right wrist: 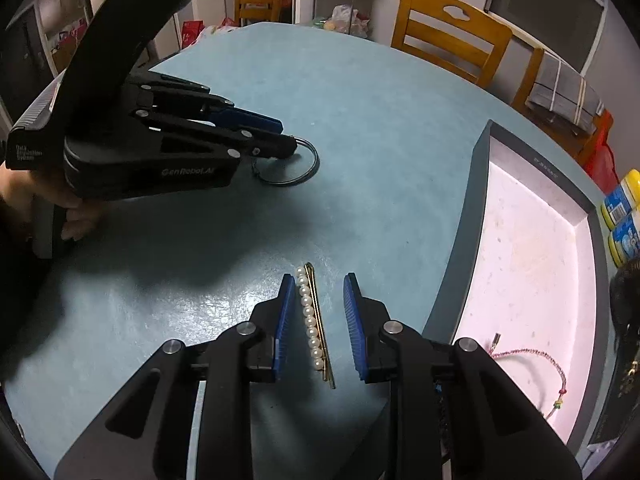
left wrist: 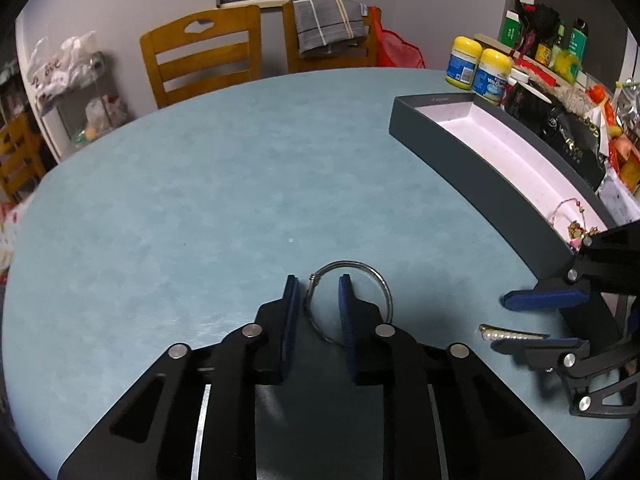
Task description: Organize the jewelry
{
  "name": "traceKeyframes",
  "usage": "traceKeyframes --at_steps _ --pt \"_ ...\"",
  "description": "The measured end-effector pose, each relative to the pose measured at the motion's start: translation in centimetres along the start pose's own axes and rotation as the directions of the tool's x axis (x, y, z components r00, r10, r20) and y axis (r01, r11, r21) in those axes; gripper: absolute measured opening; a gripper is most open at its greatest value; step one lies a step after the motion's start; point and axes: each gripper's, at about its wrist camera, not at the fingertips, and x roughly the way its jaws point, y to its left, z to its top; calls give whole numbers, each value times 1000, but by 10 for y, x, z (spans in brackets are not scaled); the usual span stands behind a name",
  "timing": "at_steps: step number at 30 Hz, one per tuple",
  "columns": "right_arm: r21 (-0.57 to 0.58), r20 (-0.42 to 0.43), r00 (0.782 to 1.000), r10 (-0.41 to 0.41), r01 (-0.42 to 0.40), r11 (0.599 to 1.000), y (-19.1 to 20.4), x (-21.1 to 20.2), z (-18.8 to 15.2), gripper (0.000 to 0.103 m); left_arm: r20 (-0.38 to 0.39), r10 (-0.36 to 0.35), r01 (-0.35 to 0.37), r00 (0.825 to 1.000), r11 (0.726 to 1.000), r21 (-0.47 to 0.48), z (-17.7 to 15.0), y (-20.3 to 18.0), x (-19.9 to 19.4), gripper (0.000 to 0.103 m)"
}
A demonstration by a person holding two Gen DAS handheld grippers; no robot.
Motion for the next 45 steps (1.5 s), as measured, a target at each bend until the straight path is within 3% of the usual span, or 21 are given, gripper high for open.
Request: traceKeyframes --at_steps 4,6,12,14,16,28,31,38,45 --pt "-11 -25 1000 5 -6 1000 0 1 4 25 3 31 -31 1000 999 33 0 -5 0 15" --pt "-26 -53 998 17 -19 999 0 4 11 25 3 38 -38 999 999 33 0 -3 0 7" --pt "-90 -188 981 40 -58 994 -1 16 40 25 2 27 -27 1000 999 28 1 -1 0 3" --pt "-98 -206 977 50 -71 993 0 18 43 17 2 20 -20 1000 999 31 1 1 0 3" --pt "-104 -212 976 53 -77 992 3 20 45 11 5 -2 2 1000 1000 25 1 4 0 3" --pt "-105 -232 973 -2 -23 994 7 24 55 8 8 -60 60 998 998 2 3 10 2 4" --pt "-89 -196 981 4 -22 996 8 16 56 8 11 -81 81 997 997 -18 3 14 2 4" --pt "0 -2 1000 30 -30 1000 -5 -23 55 8 52 -98 100 994 995 -28 6 14 -9 3" --pt "164 217 975 40 -77 983 -49 -75 19 8 166 -144 154 976 987 -51 17 11 -41 0"
